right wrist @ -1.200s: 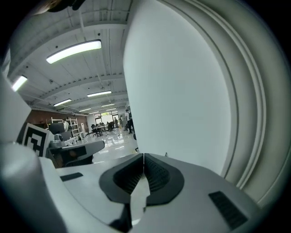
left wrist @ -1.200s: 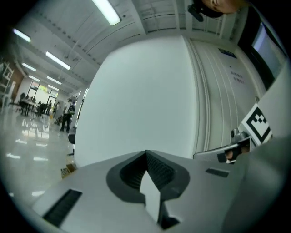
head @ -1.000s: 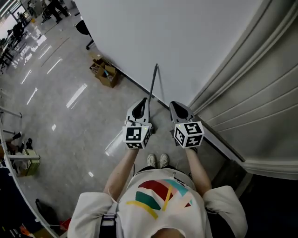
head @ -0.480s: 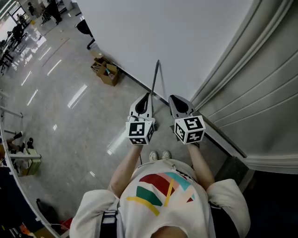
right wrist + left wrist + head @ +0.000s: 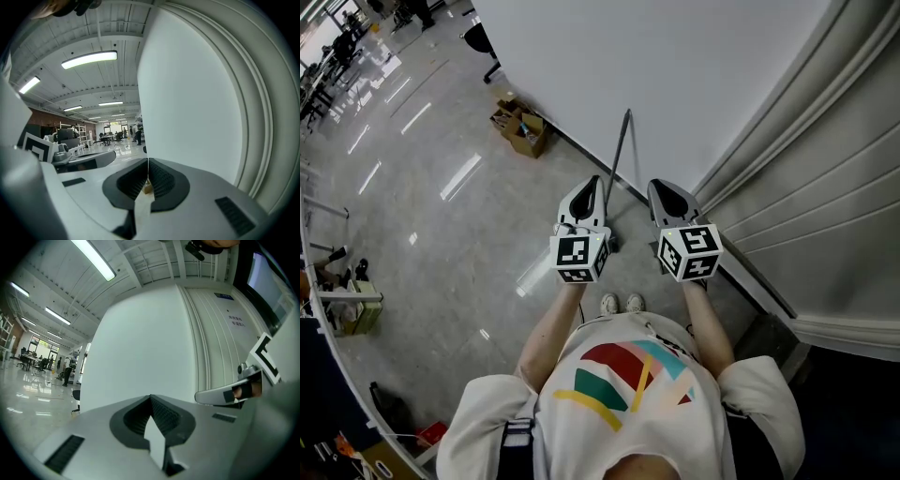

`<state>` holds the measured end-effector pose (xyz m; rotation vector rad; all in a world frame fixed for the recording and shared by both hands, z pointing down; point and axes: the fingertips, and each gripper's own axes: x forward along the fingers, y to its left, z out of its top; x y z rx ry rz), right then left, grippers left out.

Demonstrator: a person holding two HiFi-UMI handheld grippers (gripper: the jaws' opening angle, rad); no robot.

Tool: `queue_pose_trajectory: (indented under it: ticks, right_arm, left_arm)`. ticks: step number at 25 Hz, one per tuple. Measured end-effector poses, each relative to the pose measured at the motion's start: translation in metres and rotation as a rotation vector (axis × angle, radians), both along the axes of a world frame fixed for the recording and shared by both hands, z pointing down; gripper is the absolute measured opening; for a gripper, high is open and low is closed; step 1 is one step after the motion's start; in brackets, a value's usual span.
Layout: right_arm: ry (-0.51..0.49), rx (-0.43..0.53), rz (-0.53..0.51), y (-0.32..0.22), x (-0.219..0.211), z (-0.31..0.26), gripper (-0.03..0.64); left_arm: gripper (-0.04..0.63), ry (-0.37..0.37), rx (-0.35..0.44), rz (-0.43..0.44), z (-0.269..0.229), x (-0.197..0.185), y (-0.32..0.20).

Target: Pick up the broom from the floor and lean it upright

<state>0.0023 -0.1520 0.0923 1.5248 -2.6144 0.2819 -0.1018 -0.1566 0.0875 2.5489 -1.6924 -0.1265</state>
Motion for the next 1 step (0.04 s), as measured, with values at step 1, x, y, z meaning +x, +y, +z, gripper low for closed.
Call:
queue_pose_trajectory:
  ticks: [1]
  right_arm:
    - [-0.005, 0.001, 0.0, -0.0012, 0.0012, -0.0002, 0.014]
  left_arm:
    - [0.044, 0.0, 0.001, -0.001, -0.0005, 0.0005, -0.0013]
